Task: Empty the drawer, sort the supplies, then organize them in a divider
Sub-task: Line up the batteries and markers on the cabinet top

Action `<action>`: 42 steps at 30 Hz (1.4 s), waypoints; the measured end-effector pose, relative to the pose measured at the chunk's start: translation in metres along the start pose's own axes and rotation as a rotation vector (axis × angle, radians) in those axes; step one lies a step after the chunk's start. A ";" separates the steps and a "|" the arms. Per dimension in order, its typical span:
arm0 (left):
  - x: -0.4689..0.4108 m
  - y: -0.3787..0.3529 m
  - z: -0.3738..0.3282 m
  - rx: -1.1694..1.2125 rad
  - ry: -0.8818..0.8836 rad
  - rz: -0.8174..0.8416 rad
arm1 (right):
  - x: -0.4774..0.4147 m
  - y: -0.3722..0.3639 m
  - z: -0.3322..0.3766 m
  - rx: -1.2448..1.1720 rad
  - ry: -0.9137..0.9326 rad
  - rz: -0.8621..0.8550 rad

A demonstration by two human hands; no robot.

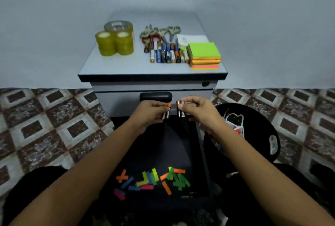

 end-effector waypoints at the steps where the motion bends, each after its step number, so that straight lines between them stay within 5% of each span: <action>1: 0.001 0.002 -0.014 0.007 -0.027 -0.008 | -0.003 0.002 0.013 0.007 0.039 -0.017; 10: 0.006 0.018 -0.115 -0.166 -0.295 -0.259 | -0.040 0.005 0.085 0.185 0.226 -0.239; 22: -0.013 0.026 -0.139 -0.537 -0.329 -0.526 | -0.064 -0.011 0.104 0.621 0.314 -0.352; 42: -0.016 0.038 -0.139 -0.602 -0.379 -0.512 | -0.060 -0.013 0.105 0.735 0.394 -0.310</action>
Point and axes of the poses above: each hand's wrist, its own x-axis away from the middle knuckle, its own y-axis out of the back of the hand, z = x × y, the point moved 8 cm from there along -x, towards the middle knuckle, and after that the axes turned 5 degrees about y, right-handed, at the moved point
